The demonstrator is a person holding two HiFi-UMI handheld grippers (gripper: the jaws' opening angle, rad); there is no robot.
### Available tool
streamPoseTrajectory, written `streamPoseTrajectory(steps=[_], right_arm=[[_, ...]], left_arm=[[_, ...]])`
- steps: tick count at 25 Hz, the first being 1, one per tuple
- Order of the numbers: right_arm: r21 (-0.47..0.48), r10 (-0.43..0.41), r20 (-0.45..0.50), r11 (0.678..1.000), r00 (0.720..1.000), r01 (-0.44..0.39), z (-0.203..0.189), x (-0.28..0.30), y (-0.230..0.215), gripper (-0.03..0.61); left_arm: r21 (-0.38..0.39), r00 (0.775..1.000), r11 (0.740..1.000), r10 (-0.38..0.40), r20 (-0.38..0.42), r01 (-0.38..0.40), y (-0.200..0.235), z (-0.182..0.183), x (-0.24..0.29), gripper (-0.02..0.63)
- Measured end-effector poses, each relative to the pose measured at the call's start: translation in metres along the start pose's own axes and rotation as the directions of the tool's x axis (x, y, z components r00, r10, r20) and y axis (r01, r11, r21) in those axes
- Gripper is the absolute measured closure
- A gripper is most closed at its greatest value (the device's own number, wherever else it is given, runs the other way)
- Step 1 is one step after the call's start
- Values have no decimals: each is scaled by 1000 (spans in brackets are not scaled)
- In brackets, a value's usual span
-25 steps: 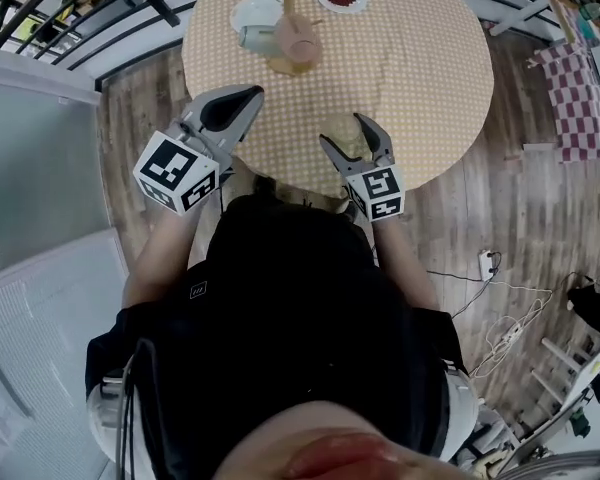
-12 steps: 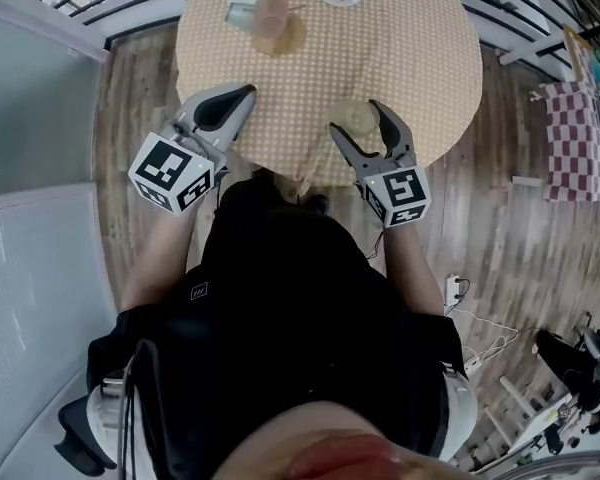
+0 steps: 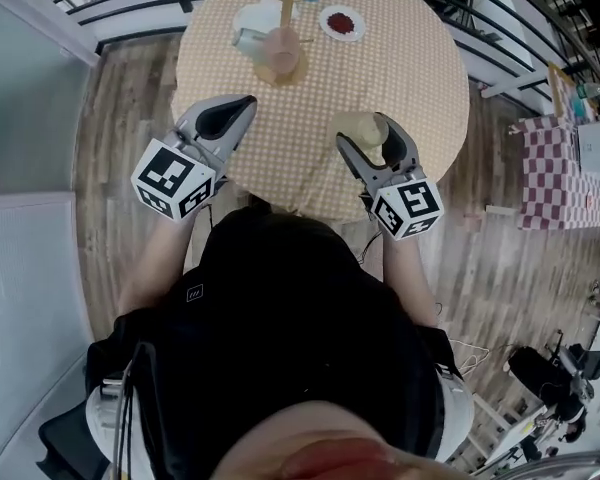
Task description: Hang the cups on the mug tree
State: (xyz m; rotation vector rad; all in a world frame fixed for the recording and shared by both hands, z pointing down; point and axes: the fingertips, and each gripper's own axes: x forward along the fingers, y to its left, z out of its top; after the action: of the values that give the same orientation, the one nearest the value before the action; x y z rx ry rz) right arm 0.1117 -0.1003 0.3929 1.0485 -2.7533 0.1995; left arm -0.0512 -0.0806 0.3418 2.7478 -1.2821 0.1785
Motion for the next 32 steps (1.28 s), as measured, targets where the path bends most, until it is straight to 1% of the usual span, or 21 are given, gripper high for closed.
streamPoseTrajectory(steps=[4,8,11,14,18,24,32], right_arm=[[-3,-6,-29,1000,1000,6,10,25,-12,241],[-27,13,-50,1000,999,-15,21,44,-24,241],[-25,42,-57,999,997,-44,26,58,-34,241],[-35,79,-58,996,995,-81,34,73,-46,241],[-70,129,-54,989,990,-132,49,90,-60,241],[-93,207,-45,973,977,-210,77,117,-78,241],[-100,267,-30,958,963,-268,114,143,-93,241]], left_arm=[[-9,1000,1000,-3,3,3,26,1,0,607],[-32,1000,999,3,0,-3,38,-3,6,607],[-56,1000,998,21,-4,-21,44,-9,10,607],[-70,998,996,55,-6,-56,49,-11,15,607],[-80,996,992,92,-11,-93,47,-12,21,607],[-86,992,988,125,-31,-127,46,-15,29,607],[-101,986,981,160,-42,-164,51,-18,35,607]])
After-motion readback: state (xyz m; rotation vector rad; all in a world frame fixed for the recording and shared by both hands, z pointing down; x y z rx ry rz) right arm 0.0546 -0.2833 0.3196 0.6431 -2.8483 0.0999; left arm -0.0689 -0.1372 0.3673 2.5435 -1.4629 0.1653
